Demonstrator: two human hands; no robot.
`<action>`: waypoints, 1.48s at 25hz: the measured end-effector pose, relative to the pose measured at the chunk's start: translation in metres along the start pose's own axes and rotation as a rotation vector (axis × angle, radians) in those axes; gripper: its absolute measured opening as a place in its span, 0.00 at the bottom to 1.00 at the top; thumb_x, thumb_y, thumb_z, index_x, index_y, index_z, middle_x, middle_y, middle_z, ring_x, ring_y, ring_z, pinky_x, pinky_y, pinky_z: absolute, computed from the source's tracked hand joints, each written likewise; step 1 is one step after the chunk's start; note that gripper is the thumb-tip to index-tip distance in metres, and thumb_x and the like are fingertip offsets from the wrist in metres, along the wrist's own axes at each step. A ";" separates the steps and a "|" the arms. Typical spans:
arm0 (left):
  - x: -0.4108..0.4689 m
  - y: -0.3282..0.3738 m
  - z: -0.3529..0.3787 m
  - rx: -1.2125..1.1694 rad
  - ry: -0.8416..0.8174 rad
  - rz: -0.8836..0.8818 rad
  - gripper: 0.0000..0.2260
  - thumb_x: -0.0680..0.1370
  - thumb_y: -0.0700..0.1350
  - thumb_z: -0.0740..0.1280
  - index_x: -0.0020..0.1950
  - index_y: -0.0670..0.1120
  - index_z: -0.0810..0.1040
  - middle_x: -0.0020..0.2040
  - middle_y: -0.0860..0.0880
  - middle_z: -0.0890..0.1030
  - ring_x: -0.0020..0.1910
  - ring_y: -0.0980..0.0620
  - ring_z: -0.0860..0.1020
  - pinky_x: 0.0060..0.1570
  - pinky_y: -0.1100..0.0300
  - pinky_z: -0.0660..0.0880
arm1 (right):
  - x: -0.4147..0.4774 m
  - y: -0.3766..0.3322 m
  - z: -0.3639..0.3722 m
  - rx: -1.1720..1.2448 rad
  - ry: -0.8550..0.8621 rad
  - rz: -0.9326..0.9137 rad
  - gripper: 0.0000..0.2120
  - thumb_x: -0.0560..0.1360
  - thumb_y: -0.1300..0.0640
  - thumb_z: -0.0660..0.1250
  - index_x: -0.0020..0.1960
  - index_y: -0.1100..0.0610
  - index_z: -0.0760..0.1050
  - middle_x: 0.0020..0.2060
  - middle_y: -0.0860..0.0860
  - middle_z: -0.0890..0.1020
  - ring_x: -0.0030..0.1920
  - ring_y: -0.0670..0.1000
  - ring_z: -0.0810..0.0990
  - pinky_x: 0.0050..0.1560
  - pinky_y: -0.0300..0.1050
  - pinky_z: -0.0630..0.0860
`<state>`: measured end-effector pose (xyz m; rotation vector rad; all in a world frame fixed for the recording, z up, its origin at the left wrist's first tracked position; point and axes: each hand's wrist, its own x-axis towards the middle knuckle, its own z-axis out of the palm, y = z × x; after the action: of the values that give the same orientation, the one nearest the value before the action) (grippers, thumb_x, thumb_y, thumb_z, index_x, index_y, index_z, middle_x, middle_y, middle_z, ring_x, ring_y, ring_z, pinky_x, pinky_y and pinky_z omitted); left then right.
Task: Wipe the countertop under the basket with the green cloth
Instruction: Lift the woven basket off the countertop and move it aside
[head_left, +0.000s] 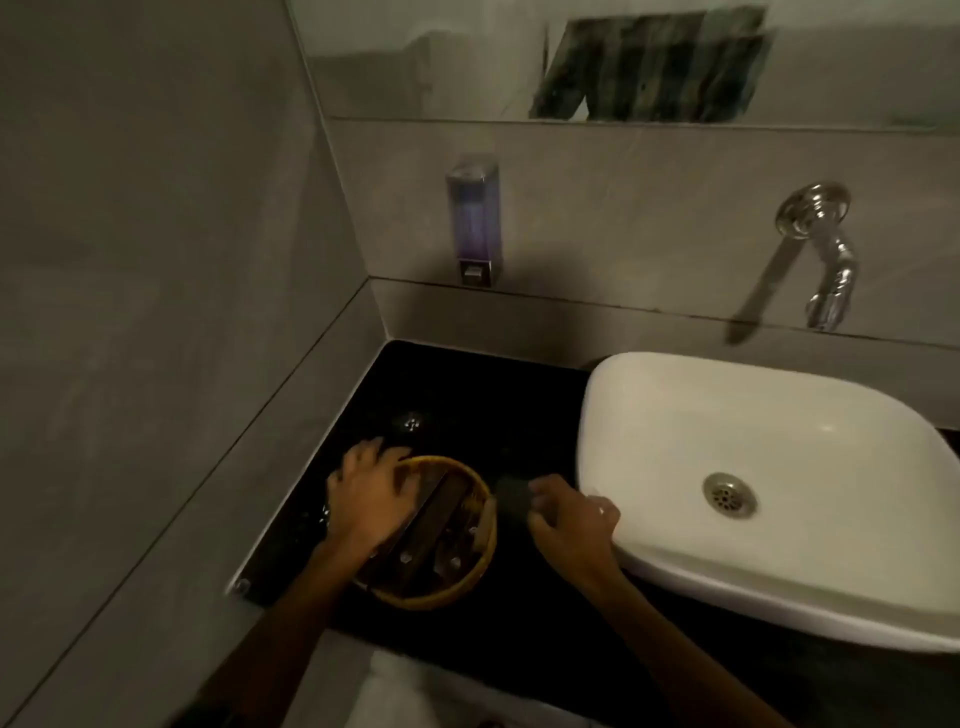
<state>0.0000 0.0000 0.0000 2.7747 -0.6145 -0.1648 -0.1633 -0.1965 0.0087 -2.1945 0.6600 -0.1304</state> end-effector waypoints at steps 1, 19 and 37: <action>-0.002 -0.022 0.002 -0.028 -0.019 -0.065 0.20 0.77 0.53 0.62 0.68 0.53 0.71 0.71 0.44 0.70 0.71 0.42 0.65 0.67 0.39 0.64 | 0.002 -0.005 0.008 -0.095 0.083 -0.031 0.14 0.73 0.58 0.66 0.58 0.51 0.75 0.48 0.48 0.83 0.53 0.51 0.79 0.63 0.48 0.56; -0.073 -0.014 0.036 -0.631 -0.233 -0.200 0.19 0.76 0.42 0.69 0.67 0.47 0.74 0.56 0.46 0.80 0.50 0.49 0.79 0.49 0.55 0.78 | -0.071 0.068 0.028 0.294 0.012 0.326 0.27 0.73 0.51 0.71 0.69 0.44 0.66 0.38 0.45 0.82 0.36 0.41 0.84 0.32 0.32 0.79; -0.121 0.294 0.073 -0.491 0.060 0.455 0.12 0.75 0.44 0.66 0.56 0.56 0.74 0.58 0.55 0.76 0.55 0.57 0.71 0.56 0.56 0.72 | -0.150 0.243 -0.236 0.034 0.717 0.303 0.03 0.74 0.56 0.70 0.47 0.52 0.79 0.34 0.48 0.81 0.34 0.45 0.78 0.42 0.31 0.72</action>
<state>-0.2379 -0.2216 0.0271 2.1067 -1.0140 -0.1128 -0.4642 -0.4115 0.0019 -1.9617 1.3571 -0.7821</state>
